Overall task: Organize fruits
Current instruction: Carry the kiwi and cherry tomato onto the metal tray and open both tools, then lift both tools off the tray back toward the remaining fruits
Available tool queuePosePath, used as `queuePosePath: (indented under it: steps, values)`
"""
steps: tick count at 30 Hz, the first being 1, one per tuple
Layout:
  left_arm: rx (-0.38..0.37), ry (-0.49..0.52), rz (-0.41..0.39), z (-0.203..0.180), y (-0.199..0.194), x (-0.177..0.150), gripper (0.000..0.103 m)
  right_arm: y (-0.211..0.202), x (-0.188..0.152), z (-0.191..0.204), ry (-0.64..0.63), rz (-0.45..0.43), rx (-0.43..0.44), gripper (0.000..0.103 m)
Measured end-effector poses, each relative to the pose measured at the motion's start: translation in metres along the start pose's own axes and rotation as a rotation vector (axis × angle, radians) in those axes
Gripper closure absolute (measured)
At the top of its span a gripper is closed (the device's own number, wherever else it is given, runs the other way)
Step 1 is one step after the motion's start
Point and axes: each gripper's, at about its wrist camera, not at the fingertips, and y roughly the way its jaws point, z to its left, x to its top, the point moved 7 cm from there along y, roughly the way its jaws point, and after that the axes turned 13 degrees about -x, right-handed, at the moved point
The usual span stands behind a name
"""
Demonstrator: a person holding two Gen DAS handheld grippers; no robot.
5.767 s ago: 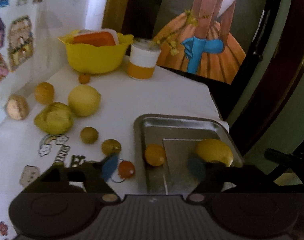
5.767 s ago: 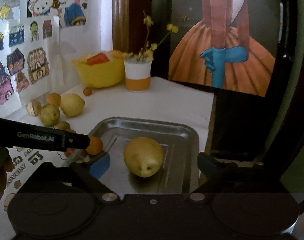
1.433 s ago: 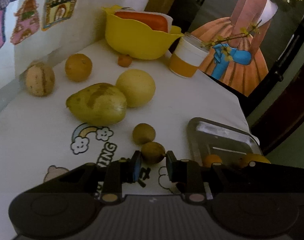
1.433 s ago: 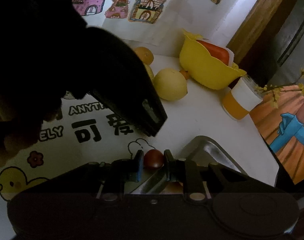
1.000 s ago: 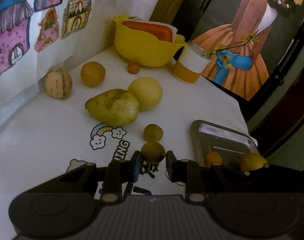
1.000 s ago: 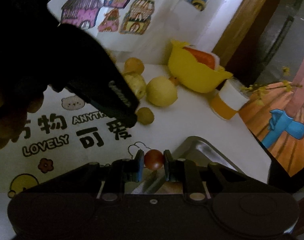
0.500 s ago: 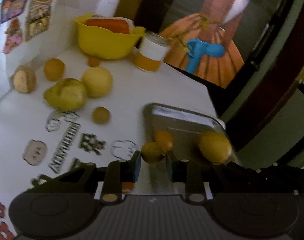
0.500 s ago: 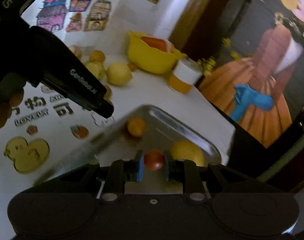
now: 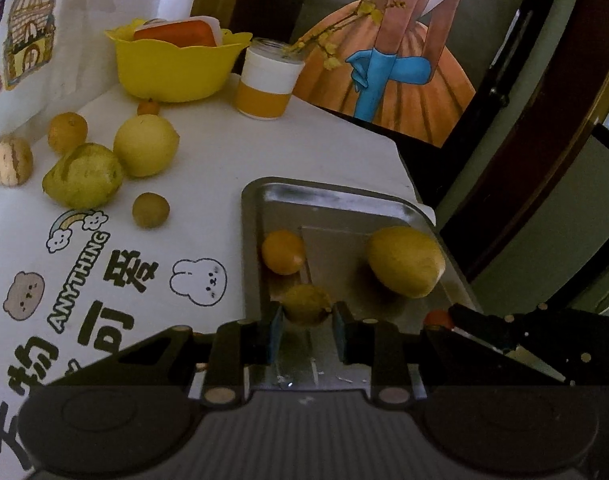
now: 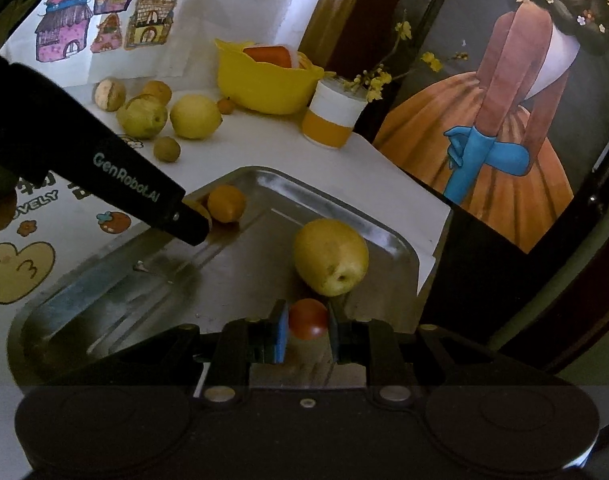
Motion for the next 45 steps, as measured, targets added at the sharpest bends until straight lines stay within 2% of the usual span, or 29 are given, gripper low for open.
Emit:
queuePosePath:
  steps: [14, 19, 25, 27, 28, 29, 30, 32, 33, 35, 37, 41, 45]
  values:
    - [0.005, 0.004, 0.029, 0.003, 0.009, 0.002, 0.073, 0.012, 0.003, 0.000, 0.013, 0.004, 0.012, 0.081]
    - [0.004, -0.006, 0.025, 0.002, 0.004, 0.003, 0.072, 0.009, 0.003, 0.000, 0.026, 0.011, 0.008, 0.072]
    - [0.001, -0.010, -0.006, -0.001, -0.015, 0.004, 0.059, -0.010, 0.006, -0.004, 0.042, -0.006, -0.014, 0.052]
    - [0.003, -0.008, -0.024, -0.003, -0.026, 0.005, 0.053, -0.020, 0.007, -0.006, 0.057, -0.016, -0.023, 0.040]
    - [0.006, -0.008, -0.033, -0.003, -0.031, 0.005, 0.043, -0.026, 0.007, -0.008, 0.067, -0.022, -0.028, 0.036]
    - [0.008, -0.007, -0.043, -0.004, -0.037, 0.005, 0.034, -0.033, 0.008, -0.009, 0.080, -0.031, -0.033, 0.027]
    - [0.010, -0.006, -0.056, -0.005, -0.044, 0.005, 0.030, -0.039, 0.008, -0.011, 0.093, -0.040, -0.039, 0.019]
    - [0.022, -0.001, -0.085, -0.006, -0.059, 0.005, 0.016, -0.052, 0.008, -0.016, 0.125, -0.061, -0.058, 0.011]
    - [0.030, 0.002, -0.101, -0.006, -0.068, 0.005, 0.013, -0.060, 0.008, -0.018, 0.143, -0.073, -0.068, 0.008]
    - [0.039, 0.007, -0.122, -0.006, -0.083, 0.005, 0.004, -0.075, 0.007, -0.022, 0.176, -0.093, -0.089, 0.004]
    - [0.048, 0.012, -0.143, -0.004, -0.098, 0.003, 0.001, -0.088, 0.008, -0.027, 0.205, -0.105, -0.104, 0.001]
    - [0.080, 0.028, -0.164, 0.001, -0.126, -0.007, 0.001, -0.114, 0.004, -0.028, 0.251, -0.107, -0.098, 0.001]
    - [0.108, 0.034, -0.162, 0.009, -0.149, -0.024, 0.001, -0.134, -0.005, -0.019, 0.276, -0.073, -0.068, 0.001]
